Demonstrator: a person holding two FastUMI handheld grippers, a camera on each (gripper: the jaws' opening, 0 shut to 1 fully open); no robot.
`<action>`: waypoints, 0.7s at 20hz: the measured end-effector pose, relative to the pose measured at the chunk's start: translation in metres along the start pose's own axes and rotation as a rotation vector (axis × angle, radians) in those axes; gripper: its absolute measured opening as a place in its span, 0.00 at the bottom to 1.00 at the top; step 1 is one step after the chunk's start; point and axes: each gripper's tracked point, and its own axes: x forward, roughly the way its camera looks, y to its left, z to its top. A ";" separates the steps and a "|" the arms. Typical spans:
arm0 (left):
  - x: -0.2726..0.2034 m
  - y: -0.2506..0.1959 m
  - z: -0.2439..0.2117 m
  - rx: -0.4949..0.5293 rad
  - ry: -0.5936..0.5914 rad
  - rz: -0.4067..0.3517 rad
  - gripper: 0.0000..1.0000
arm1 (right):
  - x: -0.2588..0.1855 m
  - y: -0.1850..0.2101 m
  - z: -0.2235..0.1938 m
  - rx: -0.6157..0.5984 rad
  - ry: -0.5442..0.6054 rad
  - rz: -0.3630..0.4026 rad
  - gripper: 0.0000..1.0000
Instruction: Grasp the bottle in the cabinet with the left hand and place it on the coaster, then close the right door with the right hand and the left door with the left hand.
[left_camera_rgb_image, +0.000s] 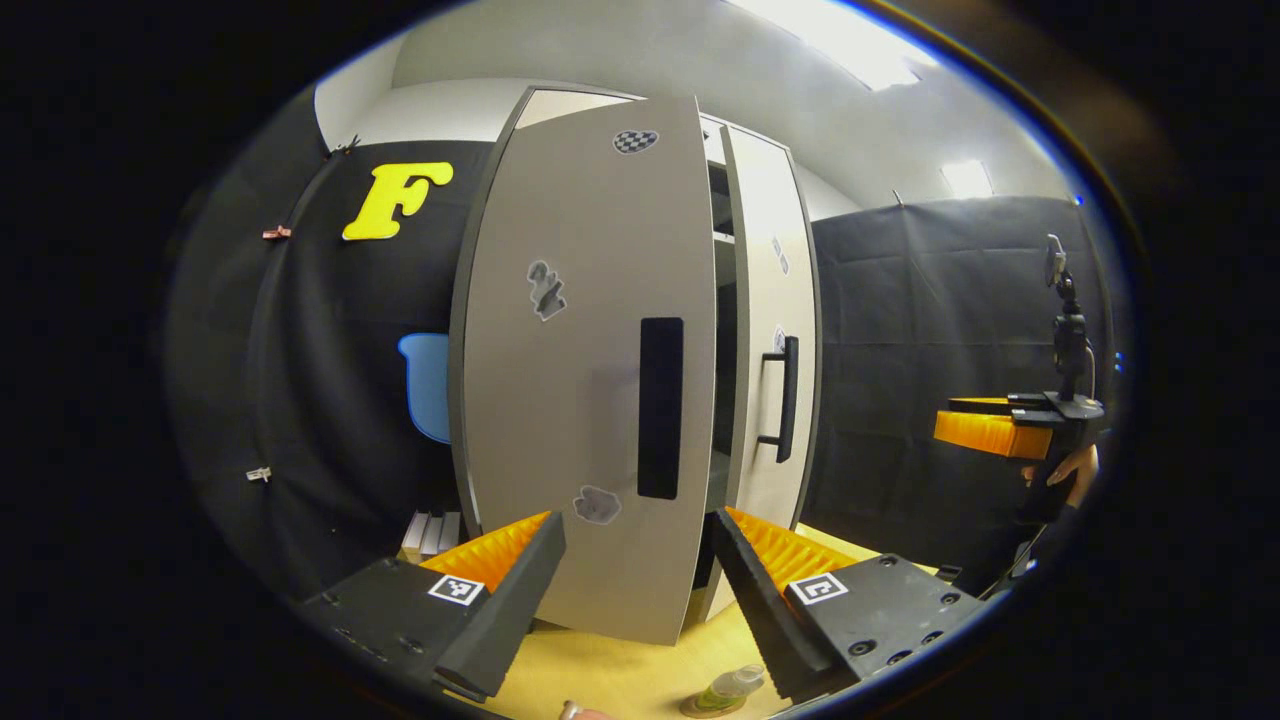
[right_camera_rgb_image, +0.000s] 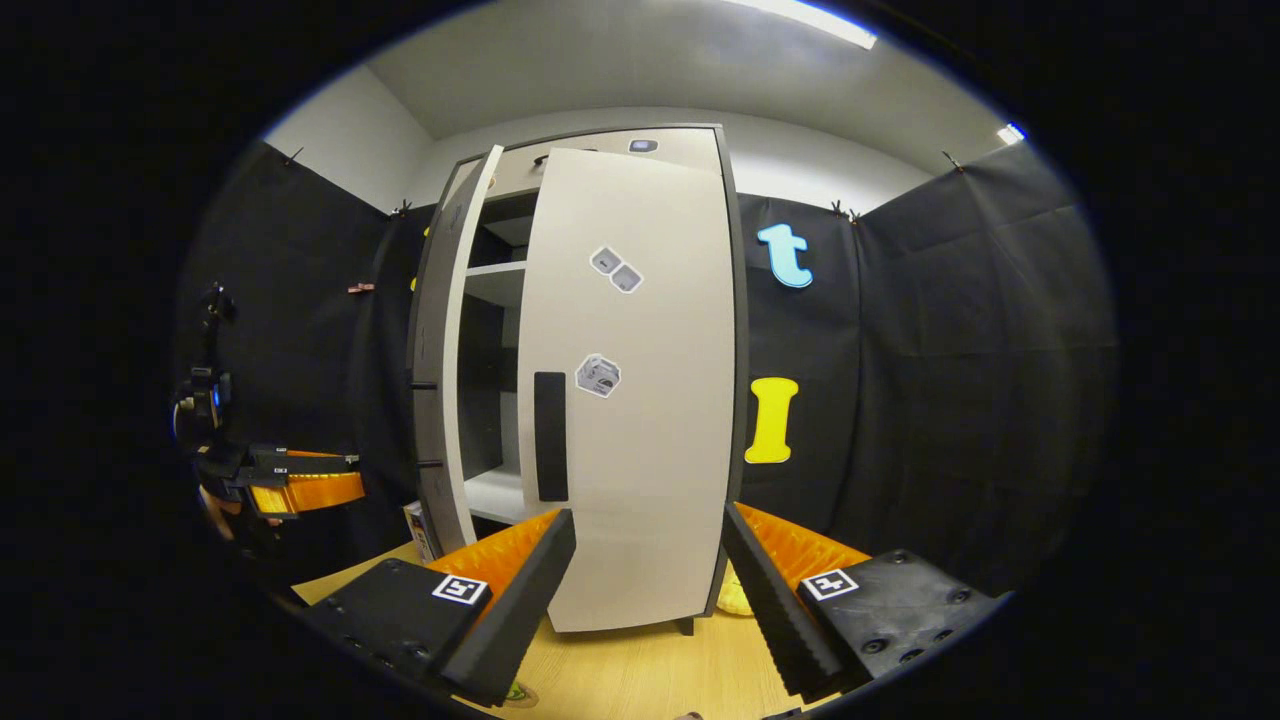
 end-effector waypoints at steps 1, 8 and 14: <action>-0.004 -0.001 0.001 0.007 -0.006 0.003 0.95 | 0.001 0.002 0.001 0.001 -0.001 0.004 0.98; -0.019 -0.003 0.014 0.051 -0.045 0.014 0.95 | -0.005 0.010 0.006 0.005 -0.008 0.023 0.98; -0.026 -0.009 0.014 0.093 -0.049 0.025 0.95 | -0.012 0.014 0.010 0.000 -0.012 0.039 0.98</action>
